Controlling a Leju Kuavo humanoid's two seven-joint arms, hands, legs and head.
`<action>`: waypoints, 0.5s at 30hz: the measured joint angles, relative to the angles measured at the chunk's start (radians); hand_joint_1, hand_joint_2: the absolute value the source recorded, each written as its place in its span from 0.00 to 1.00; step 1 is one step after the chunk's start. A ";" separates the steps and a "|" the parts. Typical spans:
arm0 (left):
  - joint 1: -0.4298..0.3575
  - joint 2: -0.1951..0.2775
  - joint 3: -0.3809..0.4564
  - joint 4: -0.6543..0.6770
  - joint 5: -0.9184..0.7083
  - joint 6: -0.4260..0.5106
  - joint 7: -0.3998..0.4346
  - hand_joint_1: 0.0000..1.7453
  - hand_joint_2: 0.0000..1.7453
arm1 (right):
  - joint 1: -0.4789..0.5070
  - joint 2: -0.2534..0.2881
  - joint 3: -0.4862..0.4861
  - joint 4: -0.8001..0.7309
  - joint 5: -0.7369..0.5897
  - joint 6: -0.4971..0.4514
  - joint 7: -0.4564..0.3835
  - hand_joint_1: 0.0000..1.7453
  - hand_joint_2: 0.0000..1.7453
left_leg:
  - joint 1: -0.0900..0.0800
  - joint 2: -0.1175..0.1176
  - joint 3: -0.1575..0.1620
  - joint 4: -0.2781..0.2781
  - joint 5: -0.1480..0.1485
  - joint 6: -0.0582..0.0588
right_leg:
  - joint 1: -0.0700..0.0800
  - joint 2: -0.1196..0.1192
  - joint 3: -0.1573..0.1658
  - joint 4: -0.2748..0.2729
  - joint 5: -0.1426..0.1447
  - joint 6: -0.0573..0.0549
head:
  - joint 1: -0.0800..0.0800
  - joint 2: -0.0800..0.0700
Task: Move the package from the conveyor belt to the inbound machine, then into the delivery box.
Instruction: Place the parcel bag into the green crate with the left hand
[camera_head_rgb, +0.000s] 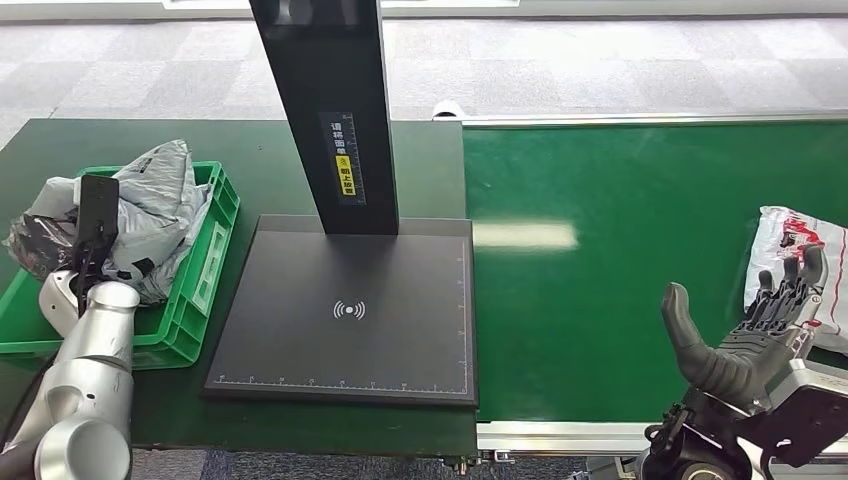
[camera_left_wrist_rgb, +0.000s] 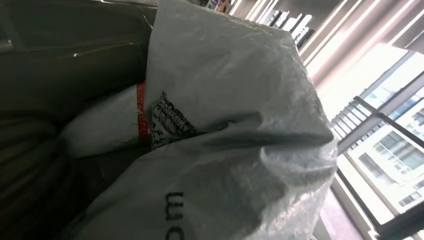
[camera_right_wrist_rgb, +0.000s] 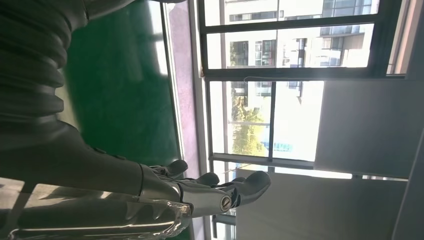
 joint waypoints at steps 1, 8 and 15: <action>0.002 0.011 0.028 -0.002 -0.034 0.000 0.010 0.97 1.00 | 0.000 -0.001 0.000 0.001 -0.001 0.000 0.000 0.00 1.00 | 0.000 0.001 0.000 0.000 0.000 0.000 | 0.000 0.001 -0.001 0.000 0.000 0.000 | 0.000 0.000; 0.022 0.084 0.150 -0.003 -0.110 0.000 0.035 0.40 1.00 | 0.001 -0.002 0.000 0.002 -0.002 0.000 0.004 0.00 1.00 | 0.000 0.002 -0.005 0.000 0.000 0.000 | 0.000 0.002 -0.006 0.000 0.000 0.000 | 0.000 0.000; 0.023 0.114 0.194 0.033 0.064 -0.041 -0.110 0.00 1.00 | 0.007 -0.002 0.000 0.002 -0.003 0.010 0.022 0.00 1.00 | 0.000 0.002 -0.006 0.000 0.000 0.000 | 0.000 0.001 -0.008 0.000 0.000 0.000 | 0.000 0.000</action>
